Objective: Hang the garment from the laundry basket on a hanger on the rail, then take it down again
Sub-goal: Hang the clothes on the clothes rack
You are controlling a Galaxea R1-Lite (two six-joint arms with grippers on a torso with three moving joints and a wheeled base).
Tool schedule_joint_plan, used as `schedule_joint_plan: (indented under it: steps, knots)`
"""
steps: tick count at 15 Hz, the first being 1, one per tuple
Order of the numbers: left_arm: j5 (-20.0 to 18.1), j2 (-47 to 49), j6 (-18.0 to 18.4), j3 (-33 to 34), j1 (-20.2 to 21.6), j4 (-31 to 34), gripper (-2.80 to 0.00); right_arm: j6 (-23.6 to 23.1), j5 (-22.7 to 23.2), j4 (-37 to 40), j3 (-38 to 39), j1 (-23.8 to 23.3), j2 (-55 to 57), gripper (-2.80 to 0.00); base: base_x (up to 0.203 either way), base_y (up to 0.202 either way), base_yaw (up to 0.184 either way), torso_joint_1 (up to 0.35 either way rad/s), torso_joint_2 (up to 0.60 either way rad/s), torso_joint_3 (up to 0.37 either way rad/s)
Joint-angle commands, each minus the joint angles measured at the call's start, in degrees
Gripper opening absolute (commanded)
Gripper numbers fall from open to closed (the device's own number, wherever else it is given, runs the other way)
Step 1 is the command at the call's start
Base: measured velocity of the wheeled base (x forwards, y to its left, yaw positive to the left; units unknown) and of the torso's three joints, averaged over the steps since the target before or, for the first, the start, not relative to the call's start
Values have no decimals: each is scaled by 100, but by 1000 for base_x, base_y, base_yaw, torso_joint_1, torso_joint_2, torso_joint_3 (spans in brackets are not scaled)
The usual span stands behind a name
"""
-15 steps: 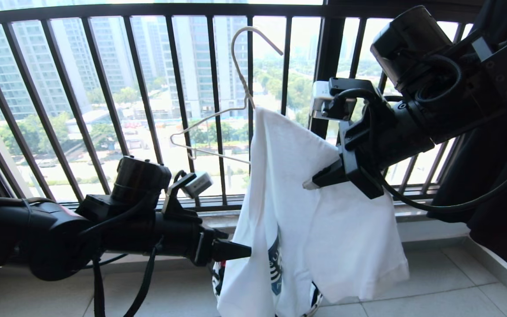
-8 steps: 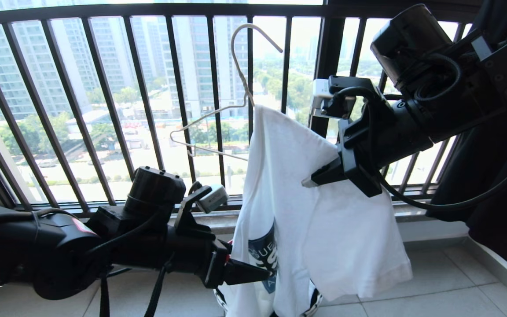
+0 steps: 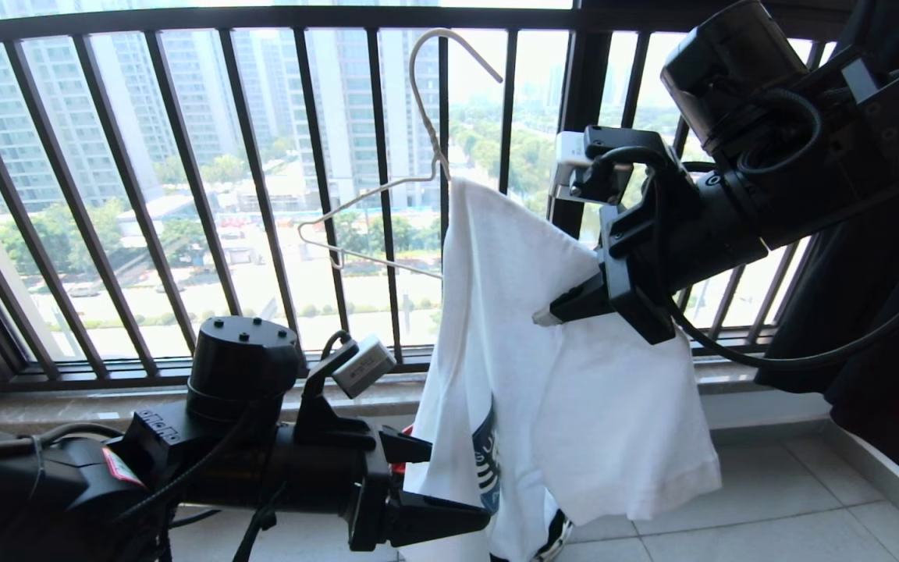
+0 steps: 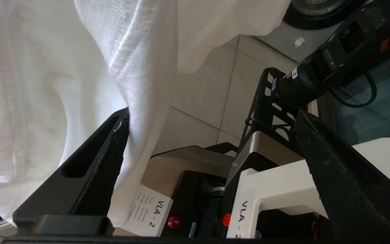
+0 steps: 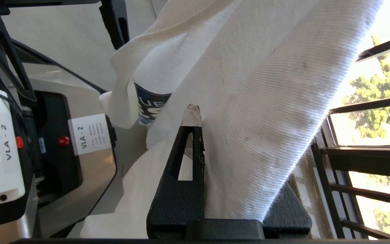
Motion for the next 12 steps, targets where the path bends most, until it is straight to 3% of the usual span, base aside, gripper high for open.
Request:
schedule_joint_plan:
  steps: [1,6,9,12]
  knots:
    - [-45,64,-29,85,-10,-122,0,-23,20,28,1,9,-30,-280,0,0,0,0,0,0]
    - [-40,450,-89,201,-124,-570,0,-14,39,-61,1,28,-47,-280,0,0,0,0,0,0]
    - [-31,624,-725,217,-218,-1107,0,7,47,-248,1,37,-30,-280,0,0,0,0,0,0]
    - [160,721,-919,208,-245,-1397,0,38,47,-353,0,129,-6,-280,0,0,0,0,0,0]
